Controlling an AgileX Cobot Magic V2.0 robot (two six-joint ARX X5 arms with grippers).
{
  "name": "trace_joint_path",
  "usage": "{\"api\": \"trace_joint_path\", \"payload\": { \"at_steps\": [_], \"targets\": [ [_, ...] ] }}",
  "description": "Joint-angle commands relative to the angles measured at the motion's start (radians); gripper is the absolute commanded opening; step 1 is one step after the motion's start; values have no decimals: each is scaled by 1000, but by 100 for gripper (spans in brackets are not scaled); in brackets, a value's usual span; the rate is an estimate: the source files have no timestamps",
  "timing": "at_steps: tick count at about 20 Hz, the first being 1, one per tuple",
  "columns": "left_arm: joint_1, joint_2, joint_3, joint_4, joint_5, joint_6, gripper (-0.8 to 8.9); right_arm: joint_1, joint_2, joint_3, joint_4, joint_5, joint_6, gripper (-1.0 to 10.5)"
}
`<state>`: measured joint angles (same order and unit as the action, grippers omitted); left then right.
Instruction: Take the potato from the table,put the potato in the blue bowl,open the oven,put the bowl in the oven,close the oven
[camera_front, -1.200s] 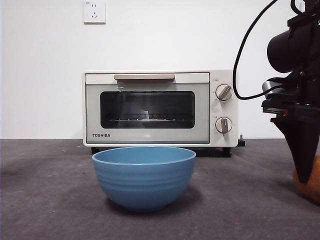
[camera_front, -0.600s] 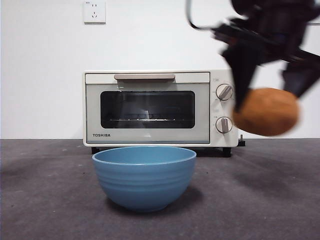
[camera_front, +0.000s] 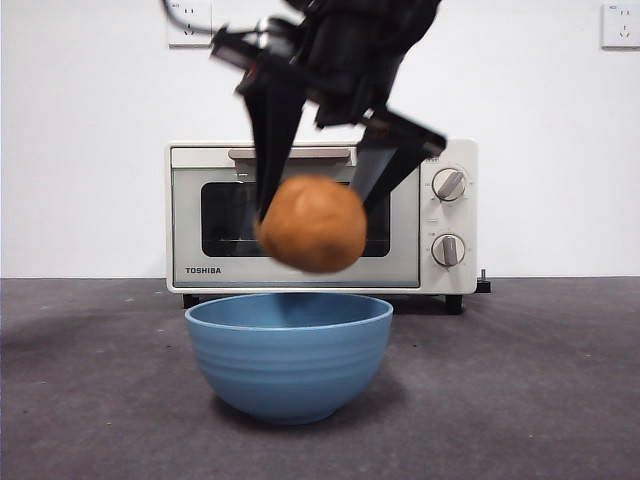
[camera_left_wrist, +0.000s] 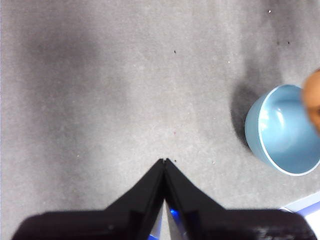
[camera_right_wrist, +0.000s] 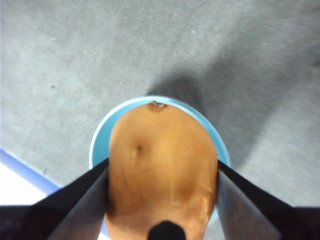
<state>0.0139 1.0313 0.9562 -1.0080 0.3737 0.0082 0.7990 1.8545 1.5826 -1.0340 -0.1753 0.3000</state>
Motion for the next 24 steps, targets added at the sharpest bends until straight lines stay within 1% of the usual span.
{"api": "trace_joint_path", "payload": {
  "at_steps": [1,4,5,11,12,17,19,22,24],
  "targets": [
    [-2,1,3,7,0,14,-5,21,53,6,-5,1,7,-3],
    [-2,1,3,7,0,14,-4,33,101,6,3,8,14,4],
    [-2,1,3,7,0,14,-5,33,111,6,1,8,16,24],
    [-2,1,3,7,0,14,-5,35,118,6,-8,12,11,488],
    [-2,1,3,7,0,14,-4,39,118,6,-8,13,11,537],
    [-2,1,3,6,0,14,-5,68,117,10,-6,24,9,540],
    [-2,1,3,5,0,14,-4,72,113,42,-47,27,2,540],
    [-2,1,3,41,0,13,-4,72,81,125,-117,39,-46,536],
    [-2,1,3,71,0,13,-5,72,41,178,-150,74,-64,534]
  ]
}}
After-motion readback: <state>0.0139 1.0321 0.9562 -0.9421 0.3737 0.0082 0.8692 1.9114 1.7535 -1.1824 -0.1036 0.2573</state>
